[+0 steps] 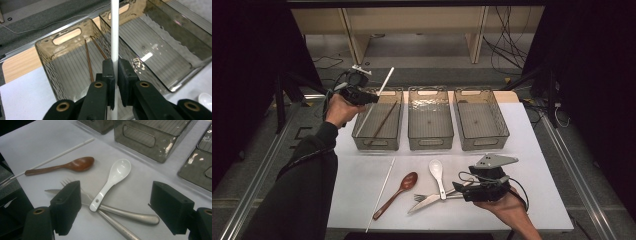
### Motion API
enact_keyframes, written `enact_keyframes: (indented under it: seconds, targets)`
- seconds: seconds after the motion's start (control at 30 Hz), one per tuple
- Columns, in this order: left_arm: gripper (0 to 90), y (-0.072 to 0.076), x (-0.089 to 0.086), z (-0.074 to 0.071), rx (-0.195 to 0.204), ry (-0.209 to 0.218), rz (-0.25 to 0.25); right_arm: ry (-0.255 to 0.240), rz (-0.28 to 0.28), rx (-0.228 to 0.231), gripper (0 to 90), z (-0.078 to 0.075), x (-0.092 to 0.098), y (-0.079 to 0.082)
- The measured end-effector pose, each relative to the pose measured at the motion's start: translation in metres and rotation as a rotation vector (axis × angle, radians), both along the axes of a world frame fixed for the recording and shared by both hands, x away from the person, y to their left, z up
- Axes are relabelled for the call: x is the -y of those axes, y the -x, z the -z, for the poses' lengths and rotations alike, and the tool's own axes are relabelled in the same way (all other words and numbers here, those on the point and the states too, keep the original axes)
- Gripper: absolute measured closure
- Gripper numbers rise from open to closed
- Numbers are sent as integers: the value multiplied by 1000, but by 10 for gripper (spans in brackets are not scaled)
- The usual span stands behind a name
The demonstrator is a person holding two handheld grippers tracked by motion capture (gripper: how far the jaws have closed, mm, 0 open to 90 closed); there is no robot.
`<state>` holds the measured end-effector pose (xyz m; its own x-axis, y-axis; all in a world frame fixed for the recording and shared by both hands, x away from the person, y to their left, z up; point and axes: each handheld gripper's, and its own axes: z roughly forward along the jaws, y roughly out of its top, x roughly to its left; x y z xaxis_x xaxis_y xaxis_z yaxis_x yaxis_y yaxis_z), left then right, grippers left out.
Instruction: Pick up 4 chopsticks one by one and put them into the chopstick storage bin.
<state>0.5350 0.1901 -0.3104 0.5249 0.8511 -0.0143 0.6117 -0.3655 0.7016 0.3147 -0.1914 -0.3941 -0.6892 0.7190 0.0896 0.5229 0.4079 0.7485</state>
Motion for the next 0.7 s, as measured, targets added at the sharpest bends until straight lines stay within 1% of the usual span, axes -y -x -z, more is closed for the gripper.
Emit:
enact_keyframes:
  seconds: [0.1, 0.2, 0.27, 0.33, 0.43, 0.47, 0.6, 0.63, 0.7]
  targets:
    - [837, -6, -3, 3, 10, 6, -10, 3, -3, -1, 258, 0, 0, 0]
    - [837, -11, -7, 9, 12, 18, -20, 4, -5, -1, 258, 0, 0, 0]
    - [837, -14, -9, 14, 4, 38, -25, 4, -7, -4, 258, 1, 0, 0]
    - [837, -16, -9, 19, 12, 32, -24, 4, -8, -7, 258, 1, -1, 0]
    - [836, -20, -12, 24, 11, 43, -35, 3, -8, -6, 258, 1, -1, 0]
    - [836, -21, -13, 25, 17, 39, -40, 3, -9, -7, 258, 1, -1, 0]
    - [836, -25, -14, 32, 15, 29, -45, 5, -17, -8, 258, 1, -1, 0]
    - [836, -25, -14, 34, 12, 20, -45, 5, -18, -9, 258, 1, -1, 0]
    - [836, -26, -14, 38, 18, 11, -46, 4, -18, -7, 259, 1, -1, 0]
